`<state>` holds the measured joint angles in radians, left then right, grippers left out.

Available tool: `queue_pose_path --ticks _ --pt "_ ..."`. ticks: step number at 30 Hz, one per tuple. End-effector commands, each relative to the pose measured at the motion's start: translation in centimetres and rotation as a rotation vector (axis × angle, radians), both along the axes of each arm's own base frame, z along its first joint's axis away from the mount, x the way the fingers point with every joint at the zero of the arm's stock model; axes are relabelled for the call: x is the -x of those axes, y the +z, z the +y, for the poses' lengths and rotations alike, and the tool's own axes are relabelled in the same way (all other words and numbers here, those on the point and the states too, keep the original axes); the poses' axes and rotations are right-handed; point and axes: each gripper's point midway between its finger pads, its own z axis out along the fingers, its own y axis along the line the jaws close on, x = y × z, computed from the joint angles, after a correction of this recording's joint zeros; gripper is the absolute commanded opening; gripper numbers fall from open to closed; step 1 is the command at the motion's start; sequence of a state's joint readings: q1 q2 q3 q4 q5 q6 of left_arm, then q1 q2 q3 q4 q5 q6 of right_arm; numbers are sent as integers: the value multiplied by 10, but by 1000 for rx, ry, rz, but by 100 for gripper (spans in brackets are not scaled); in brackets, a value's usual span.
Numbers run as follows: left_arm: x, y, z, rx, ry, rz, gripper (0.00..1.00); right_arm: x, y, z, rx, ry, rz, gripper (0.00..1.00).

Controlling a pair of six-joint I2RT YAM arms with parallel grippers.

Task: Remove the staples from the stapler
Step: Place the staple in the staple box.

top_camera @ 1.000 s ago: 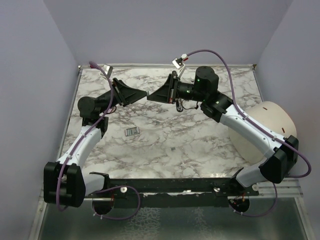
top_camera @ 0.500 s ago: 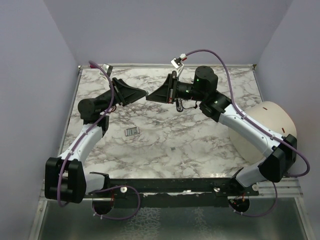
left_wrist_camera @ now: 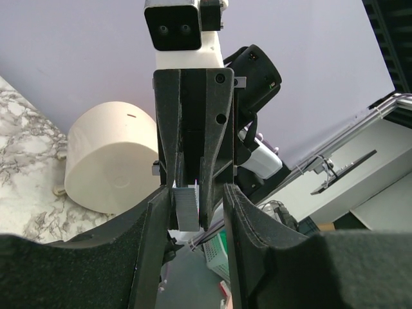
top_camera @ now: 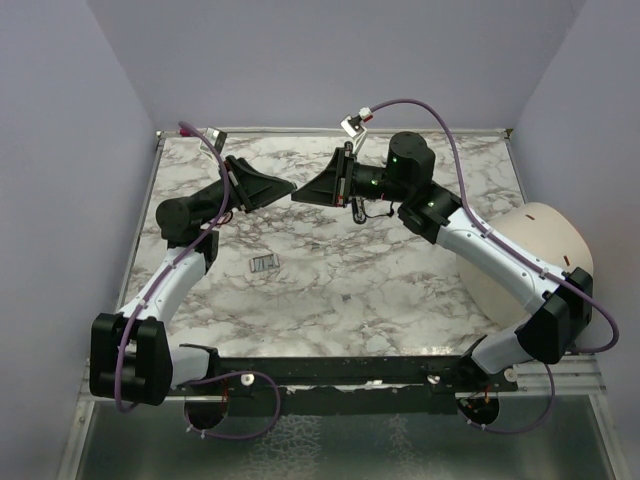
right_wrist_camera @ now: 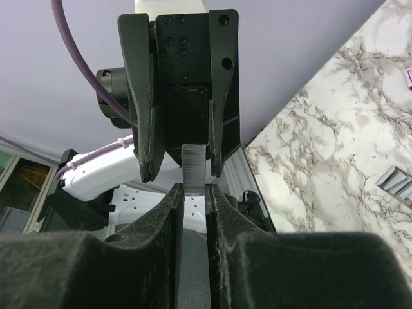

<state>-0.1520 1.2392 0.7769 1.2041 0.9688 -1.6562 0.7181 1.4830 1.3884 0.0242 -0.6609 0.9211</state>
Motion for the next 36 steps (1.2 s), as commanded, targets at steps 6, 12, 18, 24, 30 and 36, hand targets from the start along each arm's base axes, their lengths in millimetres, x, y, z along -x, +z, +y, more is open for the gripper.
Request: queue_pose_path --ticks 6,12,18,24,30,36 --pt "9 9 -2 0 -22 -62 32 1 3 0 -18 17 -12 18" --pt "10 9 -2 2 -21 -64 23 1 4 0 -22 20 -12 18" --pt "11 10 -2 3 -20 -69 12 3 5 -1 -21 21 -30 24" --pt "7 1 -3 -31 3 -63 11 1 -9 -12 34 -9 -55 50" --pt "-21 -70 -3 -273 128 103 10 -6 -76 -54 284 -162 -129 70" --pt "-44 -179 48 -768 445 311 11 -34 -128 -131 617 -484 -251 71"
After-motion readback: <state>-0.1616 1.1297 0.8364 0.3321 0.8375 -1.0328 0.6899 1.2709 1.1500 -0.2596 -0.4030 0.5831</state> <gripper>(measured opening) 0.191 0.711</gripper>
